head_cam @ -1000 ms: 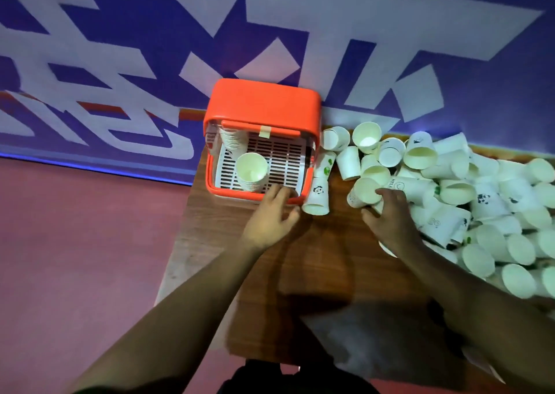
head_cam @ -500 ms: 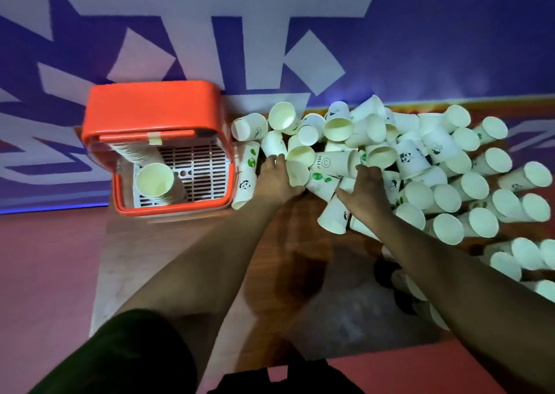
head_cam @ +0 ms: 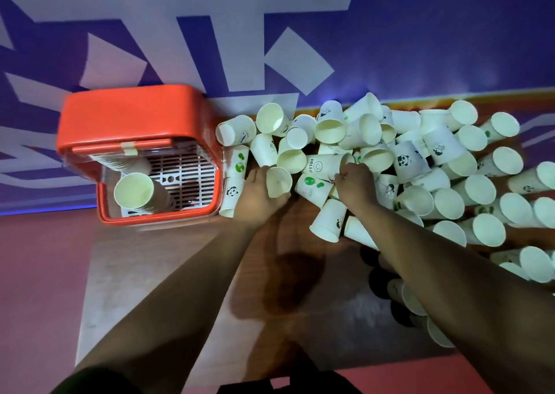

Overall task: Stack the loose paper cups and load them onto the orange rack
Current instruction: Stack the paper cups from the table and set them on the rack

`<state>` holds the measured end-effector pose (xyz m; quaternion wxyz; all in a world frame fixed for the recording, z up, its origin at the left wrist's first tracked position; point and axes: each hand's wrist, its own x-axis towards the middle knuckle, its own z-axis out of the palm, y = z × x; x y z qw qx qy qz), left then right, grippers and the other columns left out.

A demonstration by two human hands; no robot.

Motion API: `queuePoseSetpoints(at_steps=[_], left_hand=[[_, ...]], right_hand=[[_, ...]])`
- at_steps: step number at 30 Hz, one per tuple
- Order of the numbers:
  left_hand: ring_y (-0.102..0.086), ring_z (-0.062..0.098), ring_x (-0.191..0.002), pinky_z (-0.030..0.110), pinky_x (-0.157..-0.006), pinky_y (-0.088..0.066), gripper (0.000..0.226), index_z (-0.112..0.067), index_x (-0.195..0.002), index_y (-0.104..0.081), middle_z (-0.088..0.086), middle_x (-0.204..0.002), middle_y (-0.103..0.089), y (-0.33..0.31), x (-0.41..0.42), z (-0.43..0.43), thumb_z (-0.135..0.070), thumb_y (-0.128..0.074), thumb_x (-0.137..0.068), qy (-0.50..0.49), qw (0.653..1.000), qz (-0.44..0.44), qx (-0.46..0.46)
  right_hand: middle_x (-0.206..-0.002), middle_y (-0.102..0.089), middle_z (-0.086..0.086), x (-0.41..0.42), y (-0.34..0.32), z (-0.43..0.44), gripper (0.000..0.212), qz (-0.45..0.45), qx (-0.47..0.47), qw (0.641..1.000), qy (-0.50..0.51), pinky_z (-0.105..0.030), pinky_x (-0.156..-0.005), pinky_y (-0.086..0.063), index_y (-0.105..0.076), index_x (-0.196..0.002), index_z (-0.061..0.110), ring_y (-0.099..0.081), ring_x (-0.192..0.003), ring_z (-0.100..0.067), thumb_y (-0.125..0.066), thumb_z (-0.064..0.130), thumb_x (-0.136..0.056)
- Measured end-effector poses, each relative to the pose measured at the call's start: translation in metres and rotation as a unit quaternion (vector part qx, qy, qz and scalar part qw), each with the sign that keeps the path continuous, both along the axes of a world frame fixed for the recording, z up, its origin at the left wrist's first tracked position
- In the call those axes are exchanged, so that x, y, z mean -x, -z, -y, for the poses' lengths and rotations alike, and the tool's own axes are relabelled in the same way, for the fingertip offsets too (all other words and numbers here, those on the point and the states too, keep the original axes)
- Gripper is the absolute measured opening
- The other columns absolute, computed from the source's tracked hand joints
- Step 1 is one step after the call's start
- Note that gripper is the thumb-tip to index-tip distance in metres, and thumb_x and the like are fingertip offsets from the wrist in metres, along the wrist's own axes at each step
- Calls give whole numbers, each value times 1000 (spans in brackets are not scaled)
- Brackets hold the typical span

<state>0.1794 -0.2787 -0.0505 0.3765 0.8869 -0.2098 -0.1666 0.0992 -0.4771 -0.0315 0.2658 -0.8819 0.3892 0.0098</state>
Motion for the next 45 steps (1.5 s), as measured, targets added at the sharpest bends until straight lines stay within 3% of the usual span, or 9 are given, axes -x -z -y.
queuePoseSetpoints(at_steps=[2, 6, 14, 18, 20, 24, 29, 37, 45], left_hand=[[-49, 21, -116, 26, -89, -37, 67, -8, -132, -47, 9, -125, -52, -6, 2, -13, -32, -80, -78, -15, 1000, -18, 13], [-47, 18, -124, 30, -100, -39, 81, -12, -142, -40, 5, -137, -49, -12, 0, -37, -39, -80, -77, -60, 996, -40, 46], [-53, 13, -117, 42, -100, -48, 69, -20, -134, -47, -2, -127, -53, -43, -3, -80, -39, -79, -76, -108, 986, -36, 121], [-50, 14, -118, 38, -102, -46, 71, -19, -132, -48, -1, -126, -50, -67, -4, -118, -48, -72, -72, -137, 981, 16, 135], [-49, 12, -117, 37, -103, -46, 70, -16, -132, -48, 1, -125, -46, -77, -5, -142, -44, -75, -74, -162, 976, 36, 141], [-50, 18, -119, 44, -102, -47, 68, -17, -132, -48, 2, -129, -45, -87, -13, -199, -40, -79, -75, -218, 965, 59, 136], [-51, 18, -116, 47, -99, -49, 72, -21, -134, -46, -1, -128, -41, -92, -30, -250, -44, -81, -75, -260, 956, 40, 128], [-53, 19, -116, 45, -98, -50, 76, -29, -134, -45, -1, -128, -46, -89, -65, -259, -61, -73, -71, -230, 967, 37, 104], [-37, 26, -135, 33, -107, -32, 77, -13, -142, -46, 9, -145, -39, -64, -75, -252, -36, -81, -78, -135, 991, 27, 6]], right_hand=[[-88, -62, -23, 3, -1, 1, 19, 24, 5, 1000, 1, -45, -82, -46, -63, -86, -9, -55, -95, -38, -56, 9, -88], [-78, -60, -18, 12, -19, -1, 16, 112, 31, 993, 4, -45, -79, -47, -63, -77, -4, -55, -89, -36, -62, 11, -82], [-116, -50, -12, 14, -82, -21, 8, 226, 87, 968, -58, -36, -98, -42, -70, -76, 12, -51, -113, -27, -75, 19, -75], [-130, -40, 2, 1, -113, -57, 8, 209, -36, 976, -52, 0, -82, -30, -66, -75, 14, -44, -108, 1, -73, 16, -77], [-126, -45, 3, -7, -117, -80, 8, 209, -69, 973, -71, 7, -79, -24, -64, -74, 14, -44, -109, 1, -72, 15, -76], [-105, -60, 3, -23, -121, -132, 11, 224, -91, 961, -137, -3, -80, -31, -66, -83, 17, -55, -104, -10, -74, 18, -76], [-119, -55, 5, -39, -121, -196, 45, 222, -125, 954, -160, -25, -94, -40, -56, -115, 19, -49, -110, -11, -77, 28, -77], [-124, -53, 6, -50, -115, -242, 56, 215, -131, 960, -124, -18, -92, -33, -50, -125, 17, -46, -112, -6, -78, 29, -78], [-125, -53, 6, -58, -111, -244, 57, 207, -130, 964, -102, -32, -96, -47, -47, -125, 25, -52, -115, -13, -77, 36, -78]])
